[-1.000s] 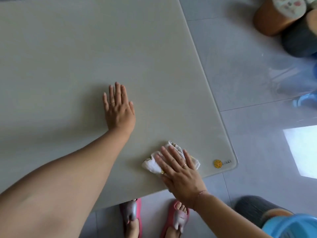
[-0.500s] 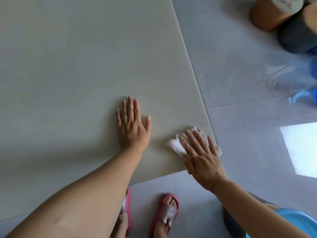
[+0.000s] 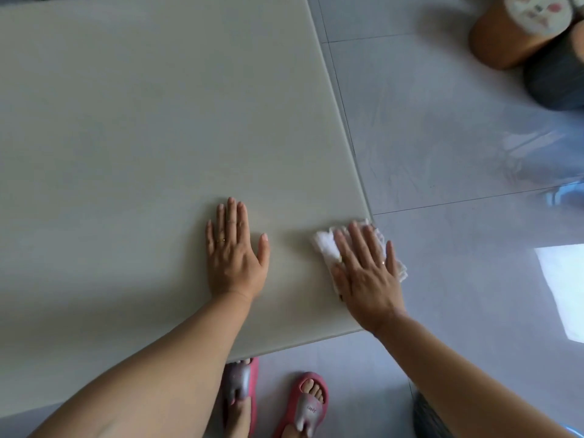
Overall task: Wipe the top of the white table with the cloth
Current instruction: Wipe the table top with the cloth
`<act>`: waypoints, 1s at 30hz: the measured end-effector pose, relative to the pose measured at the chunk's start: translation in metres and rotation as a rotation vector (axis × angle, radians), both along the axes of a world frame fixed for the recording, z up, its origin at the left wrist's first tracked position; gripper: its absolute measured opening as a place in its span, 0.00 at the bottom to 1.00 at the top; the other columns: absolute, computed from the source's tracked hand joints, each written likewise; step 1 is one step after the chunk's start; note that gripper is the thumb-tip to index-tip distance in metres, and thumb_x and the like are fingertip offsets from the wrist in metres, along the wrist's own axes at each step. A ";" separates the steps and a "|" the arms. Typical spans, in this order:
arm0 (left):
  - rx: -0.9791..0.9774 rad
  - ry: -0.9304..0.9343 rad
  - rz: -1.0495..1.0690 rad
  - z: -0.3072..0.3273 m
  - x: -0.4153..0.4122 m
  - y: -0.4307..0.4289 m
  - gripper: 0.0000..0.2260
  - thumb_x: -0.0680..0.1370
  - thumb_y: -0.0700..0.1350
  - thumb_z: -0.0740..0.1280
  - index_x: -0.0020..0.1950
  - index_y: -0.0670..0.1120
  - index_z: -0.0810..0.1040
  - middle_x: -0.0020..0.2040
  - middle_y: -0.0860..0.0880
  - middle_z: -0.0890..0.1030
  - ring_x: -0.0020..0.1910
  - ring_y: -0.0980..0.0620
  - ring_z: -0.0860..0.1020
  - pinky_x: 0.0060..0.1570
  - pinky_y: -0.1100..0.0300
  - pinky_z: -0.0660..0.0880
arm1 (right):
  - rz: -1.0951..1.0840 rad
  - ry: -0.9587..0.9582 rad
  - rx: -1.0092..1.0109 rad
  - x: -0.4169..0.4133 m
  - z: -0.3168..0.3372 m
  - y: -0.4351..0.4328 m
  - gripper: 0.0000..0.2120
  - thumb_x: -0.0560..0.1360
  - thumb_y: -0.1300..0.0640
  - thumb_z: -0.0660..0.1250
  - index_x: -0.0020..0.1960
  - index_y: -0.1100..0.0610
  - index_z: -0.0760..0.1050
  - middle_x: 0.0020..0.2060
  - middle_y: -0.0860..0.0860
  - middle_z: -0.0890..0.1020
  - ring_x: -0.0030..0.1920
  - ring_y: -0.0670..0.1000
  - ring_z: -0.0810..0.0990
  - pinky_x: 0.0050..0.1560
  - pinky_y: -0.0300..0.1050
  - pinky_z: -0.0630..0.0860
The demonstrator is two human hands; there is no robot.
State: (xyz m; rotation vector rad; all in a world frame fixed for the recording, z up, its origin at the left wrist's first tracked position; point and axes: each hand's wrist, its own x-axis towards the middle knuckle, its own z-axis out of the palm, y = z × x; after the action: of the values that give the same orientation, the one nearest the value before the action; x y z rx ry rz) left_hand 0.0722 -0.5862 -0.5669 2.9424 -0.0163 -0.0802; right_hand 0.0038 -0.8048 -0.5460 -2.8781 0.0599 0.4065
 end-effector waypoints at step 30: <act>0.000 0.091 -0.025 0.008 0.002 0.000 0.30 0.77 0.54 0.53 0.74 0.38 0.62 0.75 0.41 0.62 0.74 0.41 0.60 0.71 0.44 0.55 | -0.302 -0.036 0.054 0.176 -0.006 0.065 0.27 0.80 0.45 0.47 0.77 0.45 0.42 0.77 0.48 0.42 0.76 0.52 0.36 0.70 0.58 0.31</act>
State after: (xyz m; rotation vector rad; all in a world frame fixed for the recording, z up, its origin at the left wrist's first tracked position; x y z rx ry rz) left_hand 0.0743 -0.5860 -0.5586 2.9359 -0.0398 -0.2171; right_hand 0.1802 -0.7397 -0.5524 -2.7600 0.4622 0.2928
